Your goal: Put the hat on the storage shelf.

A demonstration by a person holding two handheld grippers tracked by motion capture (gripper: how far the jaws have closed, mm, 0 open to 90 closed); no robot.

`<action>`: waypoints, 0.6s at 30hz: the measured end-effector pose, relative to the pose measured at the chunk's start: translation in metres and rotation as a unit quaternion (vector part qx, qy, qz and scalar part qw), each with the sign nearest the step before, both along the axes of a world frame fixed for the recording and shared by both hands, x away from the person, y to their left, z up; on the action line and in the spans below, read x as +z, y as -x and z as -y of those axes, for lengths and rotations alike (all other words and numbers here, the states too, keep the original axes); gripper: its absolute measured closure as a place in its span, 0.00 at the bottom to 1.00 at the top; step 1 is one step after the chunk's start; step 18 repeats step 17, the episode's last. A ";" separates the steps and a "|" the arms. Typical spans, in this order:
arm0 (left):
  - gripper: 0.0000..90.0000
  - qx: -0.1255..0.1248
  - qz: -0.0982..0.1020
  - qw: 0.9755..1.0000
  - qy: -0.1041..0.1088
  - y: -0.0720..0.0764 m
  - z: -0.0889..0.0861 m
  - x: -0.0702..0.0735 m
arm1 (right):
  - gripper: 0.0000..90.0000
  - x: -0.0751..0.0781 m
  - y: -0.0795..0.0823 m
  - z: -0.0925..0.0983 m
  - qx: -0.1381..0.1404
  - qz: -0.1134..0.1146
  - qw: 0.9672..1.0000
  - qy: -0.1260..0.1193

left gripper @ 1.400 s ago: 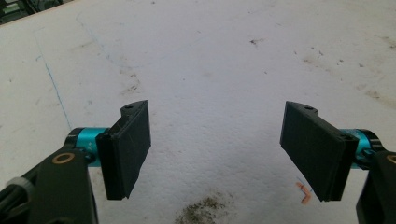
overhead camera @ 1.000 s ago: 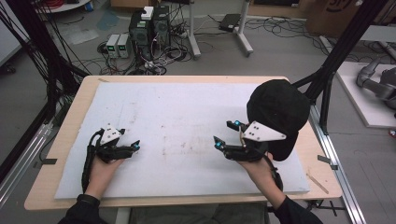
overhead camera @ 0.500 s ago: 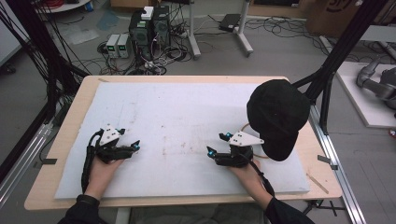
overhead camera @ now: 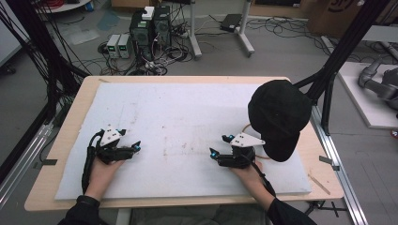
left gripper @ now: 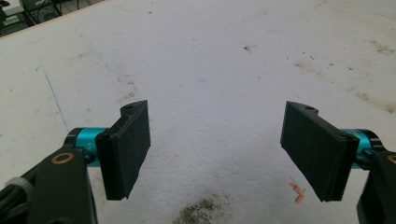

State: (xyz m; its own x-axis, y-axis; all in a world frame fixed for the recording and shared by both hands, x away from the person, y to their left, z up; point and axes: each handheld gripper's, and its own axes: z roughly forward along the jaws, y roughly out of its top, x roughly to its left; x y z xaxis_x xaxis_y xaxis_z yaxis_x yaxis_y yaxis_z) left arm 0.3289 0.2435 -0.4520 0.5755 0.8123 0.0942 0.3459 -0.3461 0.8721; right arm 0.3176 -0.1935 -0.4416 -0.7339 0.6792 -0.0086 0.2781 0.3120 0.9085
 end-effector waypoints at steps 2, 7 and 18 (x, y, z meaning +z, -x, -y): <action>0.27 0.000 -0.001 1.000 -0.001 0.000 0.000 0.000 | 0.32 0.000 0.001 0.000 -0.001 -0.004 1.000 -0.001; 0.27 0.001 -0.002 1.000 -0.003 -0.001 0.000 0.000 | 0.32 -0.002 0.000 -0.001 0.004 -0.004 1.000 0.006; 0.27 0.000 -0.005 1.000 -0.003 -0.001 0.001 0.000 | 0.31 -0.003 0.000 -0.001 0.006 -0.005 1.000 0.010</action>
